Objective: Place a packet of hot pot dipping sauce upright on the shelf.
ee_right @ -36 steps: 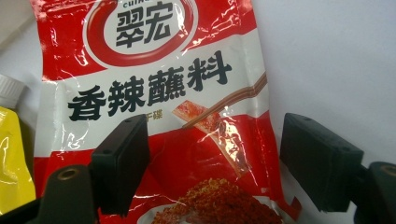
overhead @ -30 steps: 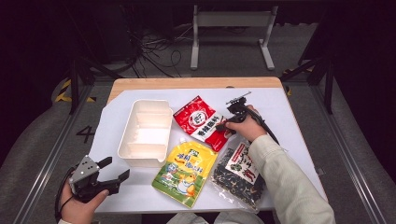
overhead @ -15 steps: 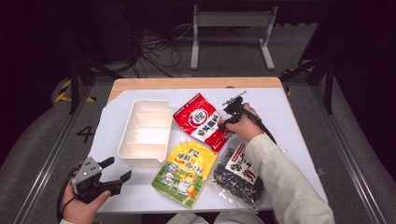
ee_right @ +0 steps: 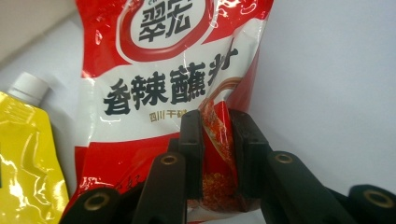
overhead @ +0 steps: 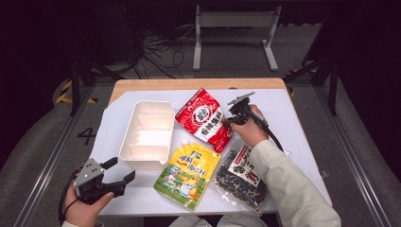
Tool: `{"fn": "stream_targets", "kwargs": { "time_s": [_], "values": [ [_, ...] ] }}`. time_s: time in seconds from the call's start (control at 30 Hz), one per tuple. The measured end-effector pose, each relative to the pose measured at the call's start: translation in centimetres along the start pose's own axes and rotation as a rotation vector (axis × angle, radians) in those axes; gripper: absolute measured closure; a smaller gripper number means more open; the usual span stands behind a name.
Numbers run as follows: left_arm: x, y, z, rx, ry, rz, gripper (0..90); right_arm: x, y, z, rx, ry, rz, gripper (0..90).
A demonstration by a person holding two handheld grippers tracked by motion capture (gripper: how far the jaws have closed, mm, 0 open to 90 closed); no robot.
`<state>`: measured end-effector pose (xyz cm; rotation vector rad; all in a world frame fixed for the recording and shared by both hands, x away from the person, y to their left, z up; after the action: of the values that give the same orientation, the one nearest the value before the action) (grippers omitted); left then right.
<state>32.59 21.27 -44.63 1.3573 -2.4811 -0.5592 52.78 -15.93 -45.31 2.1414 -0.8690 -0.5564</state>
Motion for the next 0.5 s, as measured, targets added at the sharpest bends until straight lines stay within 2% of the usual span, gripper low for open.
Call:
{"fn": "stream_targets", "kwargs": {
  "time_s": [0.07,0.1,0.13,0.17,0.23,0.27,0.4,0.47,0.5],
  "values": [
    [0.2,0.1,-0.2,0.017,0.008,0.002,22.0,0.0,0.5,-0.1,0.018,0.004,0.004,76.1],
    [0.4,0.2,-0.5,0.032,0.008,0.011,22.2,-0.1,1.7,-0.5,0.061,0.007,0.013,76.3],
    [0.6,0.2,-0.6,0.037,0.012,0.017,22.3,-0.1,1.7,-0.5,0.061,0.007,0.013,76.3],
    [1.0,0.1,-0.8,0.042,0.010,0.022,22.3,-0.2,2.8,-0.8,0.115,0.004,0.008,76.4],
    [1.3,-0.1,-0.9,0.033,0.001,0.028,22.3,-0.4,3.9,-1.1,0.161,0.005,0.008,76.4],
    [1.3,-0.1,-0.9,0.033,0.001,0.028,22.3,-0.4,3.9,-1.1,0.161,0.005,0.008,76.4],
    [2.3,-0.4,-1.6,0.038,0.002,0.054,22.3,-1.3,5.8,-1.4,0.222,0.029,0.013,76.4],
    [2.8,-0.6,-2.0,0.041,0.008,0.063,22.3,-1.9,6.5,-1.4,0.244,0.044,0.014,76.4],
    [3.0,-0.6,-2.1,0.041,0.025,0.069,22.3,-2.2,6.8,-1.4,0.260,0.050,0.012,76.3]
  ]
}}
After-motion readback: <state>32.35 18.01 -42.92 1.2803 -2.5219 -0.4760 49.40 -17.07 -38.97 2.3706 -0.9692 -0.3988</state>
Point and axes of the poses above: each handheld gripper's, and its own axes: y roughly backward along the jaws, z roughly out of its underside, x roughly to its right, the point moved 7 cm from there along -y, roughly forward along the jaws, and after that the axes turned 5 degrees about -z, right-handed, at the moved point
